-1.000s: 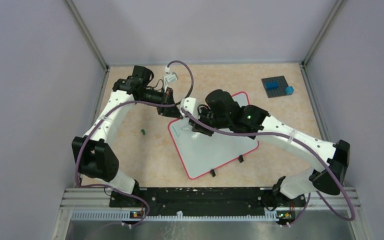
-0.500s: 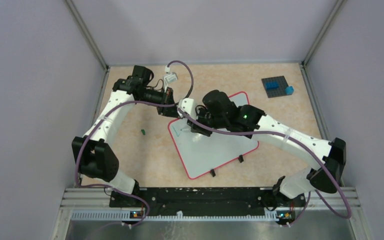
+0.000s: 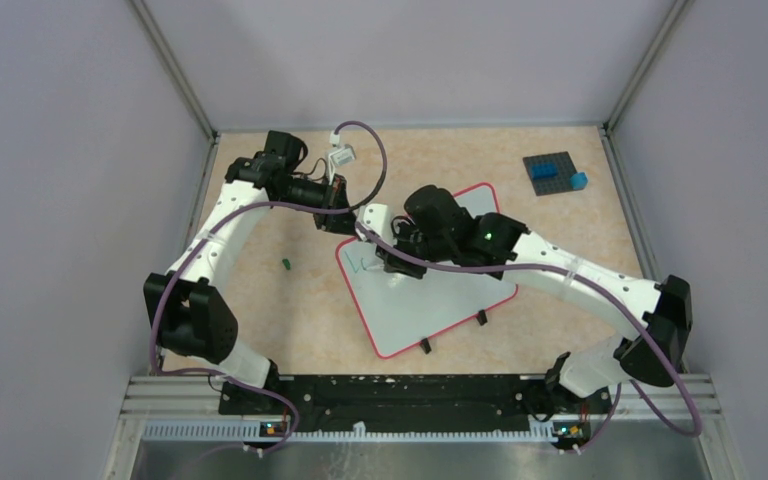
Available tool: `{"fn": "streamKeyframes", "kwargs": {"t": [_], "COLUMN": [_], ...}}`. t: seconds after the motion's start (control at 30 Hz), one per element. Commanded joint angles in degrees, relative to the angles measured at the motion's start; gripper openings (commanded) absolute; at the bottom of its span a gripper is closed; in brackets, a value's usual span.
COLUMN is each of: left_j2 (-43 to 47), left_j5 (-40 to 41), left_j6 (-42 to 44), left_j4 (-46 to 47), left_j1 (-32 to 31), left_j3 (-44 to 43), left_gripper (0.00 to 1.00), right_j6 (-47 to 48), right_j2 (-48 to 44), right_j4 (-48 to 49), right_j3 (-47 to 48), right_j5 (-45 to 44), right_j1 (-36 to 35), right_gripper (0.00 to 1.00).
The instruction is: Write a sentence on the whiteboard
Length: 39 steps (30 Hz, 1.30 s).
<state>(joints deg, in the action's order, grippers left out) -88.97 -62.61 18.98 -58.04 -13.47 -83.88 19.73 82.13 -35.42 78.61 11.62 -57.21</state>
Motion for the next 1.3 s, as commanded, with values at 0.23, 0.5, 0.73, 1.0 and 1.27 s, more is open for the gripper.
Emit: {"fn": "streamKeyframes", "kwargs": {"t": [0.23, 0.5, 0.73, 1.0, 1.27], "left_j2": [1.36, 1.06, 1.36, 1.26, 1.17], "left_j5": [-1.29, -1.63, -1.52, -1.54, -1.42], "left_j6": [0.35, 0.35, 0.27, 0.43, 0.42], "left_j4": [0.57, 0.64, 0.66, 0.73, 0.65], "left_j1": [-1.38, -1.37, -1.44, -1.46, -1.47], "left_j3": [0.56, 0.55, 0.5, 0.64, 0.54], "left_gripper": [0.0, 0.0, 0.0, 0.0, 0.0], "right_j6": [0.31, -0.09, -0.54, -0.7, -0.61], "right_j2": [-3.2, -2.26, -0.21, 1.18, 2.1], "right_j4": [-0.26, -0.01, 1.22, 0.81, 0.76], "right_j3": [0.12, 2.01, 3.72, 5.7, 5.59], "right_j5": [-2.97, -2.68, -2.1, -1.05, -0.81], "right_j1": [2.71, 3.23, 3.23, 2.83, 1.21], "right_gripper": [0.0, 0.0, 0.0, 0.0, 0.0]}}
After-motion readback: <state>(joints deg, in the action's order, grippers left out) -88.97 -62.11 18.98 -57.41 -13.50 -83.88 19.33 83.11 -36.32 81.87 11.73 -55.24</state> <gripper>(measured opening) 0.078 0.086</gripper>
